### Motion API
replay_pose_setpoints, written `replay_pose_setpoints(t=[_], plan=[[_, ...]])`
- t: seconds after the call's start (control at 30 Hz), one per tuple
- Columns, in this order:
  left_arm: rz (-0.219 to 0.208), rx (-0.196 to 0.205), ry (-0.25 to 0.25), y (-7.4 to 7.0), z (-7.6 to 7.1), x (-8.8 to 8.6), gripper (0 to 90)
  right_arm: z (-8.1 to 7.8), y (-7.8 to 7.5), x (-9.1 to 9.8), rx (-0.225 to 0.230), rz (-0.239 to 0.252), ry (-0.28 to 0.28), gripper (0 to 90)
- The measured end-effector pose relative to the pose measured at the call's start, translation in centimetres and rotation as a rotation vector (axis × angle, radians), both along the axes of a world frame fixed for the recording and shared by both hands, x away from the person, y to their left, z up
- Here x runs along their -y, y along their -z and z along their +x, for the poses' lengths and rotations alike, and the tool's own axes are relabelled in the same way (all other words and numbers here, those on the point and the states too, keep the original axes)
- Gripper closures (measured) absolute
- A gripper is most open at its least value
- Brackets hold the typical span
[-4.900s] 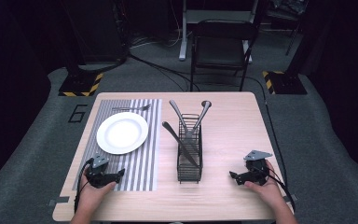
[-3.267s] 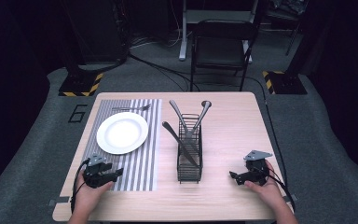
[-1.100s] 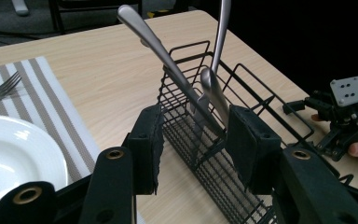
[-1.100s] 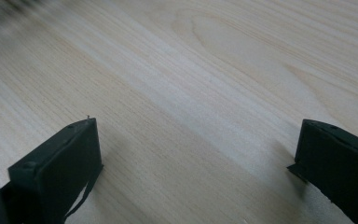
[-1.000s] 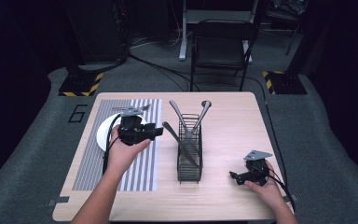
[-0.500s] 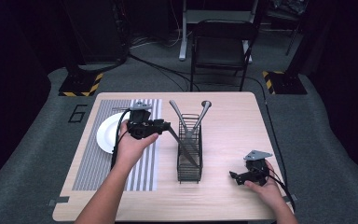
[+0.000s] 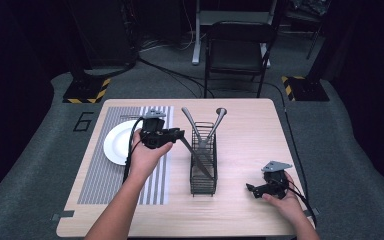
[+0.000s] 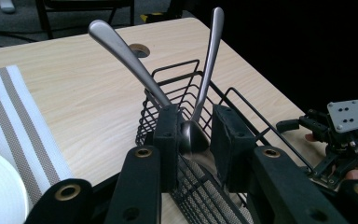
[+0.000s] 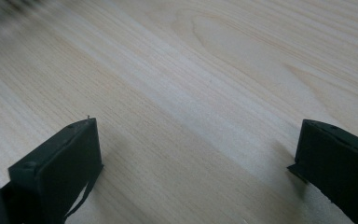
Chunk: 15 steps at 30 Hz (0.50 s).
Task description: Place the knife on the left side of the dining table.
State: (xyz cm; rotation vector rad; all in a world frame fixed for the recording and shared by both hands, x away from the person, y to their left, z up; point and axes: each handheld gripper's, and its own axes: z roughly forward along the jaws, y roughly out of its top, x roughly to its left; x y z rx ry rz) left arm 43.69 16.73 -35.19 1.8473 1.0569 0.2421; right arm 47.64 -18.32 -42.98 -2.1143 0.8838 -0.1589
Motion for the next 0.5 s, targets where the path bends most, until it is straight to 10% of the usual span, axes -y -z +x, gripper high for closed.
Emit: replay_pose_setpoints(t=[0.5], plan=[[0.0,0.025,0.009,-0.57,-0.73,0.67,77.3,0.01,0.0,0.0,-0.001,0.001,-0.002,0.0]])
